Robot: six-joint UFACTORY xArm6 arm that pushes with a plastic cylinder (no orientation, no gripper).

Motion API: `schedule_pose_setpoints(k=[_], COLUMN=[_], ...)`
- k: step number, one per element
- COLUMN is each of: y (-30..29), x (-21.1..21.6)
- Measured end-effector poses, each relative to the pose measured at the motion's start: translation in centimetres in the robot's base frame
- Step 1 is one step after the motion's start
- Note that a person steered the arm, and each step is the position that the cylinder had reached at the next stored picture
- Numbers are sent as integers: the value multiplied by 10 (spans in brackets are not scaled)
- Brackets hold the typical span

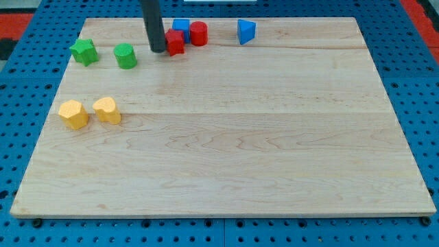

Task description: Move the green circle towards the right side of the yellow heart

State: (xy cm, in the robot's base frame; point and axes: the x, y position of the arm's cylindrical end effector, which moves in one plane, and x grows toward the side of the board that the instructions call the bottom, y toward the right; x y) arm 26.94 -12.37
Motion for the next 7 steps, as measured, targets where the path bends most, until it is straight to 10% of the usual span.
schedule_pose_setpoints(k=[2, 7], y=[-86, 43], x=[25, 72])
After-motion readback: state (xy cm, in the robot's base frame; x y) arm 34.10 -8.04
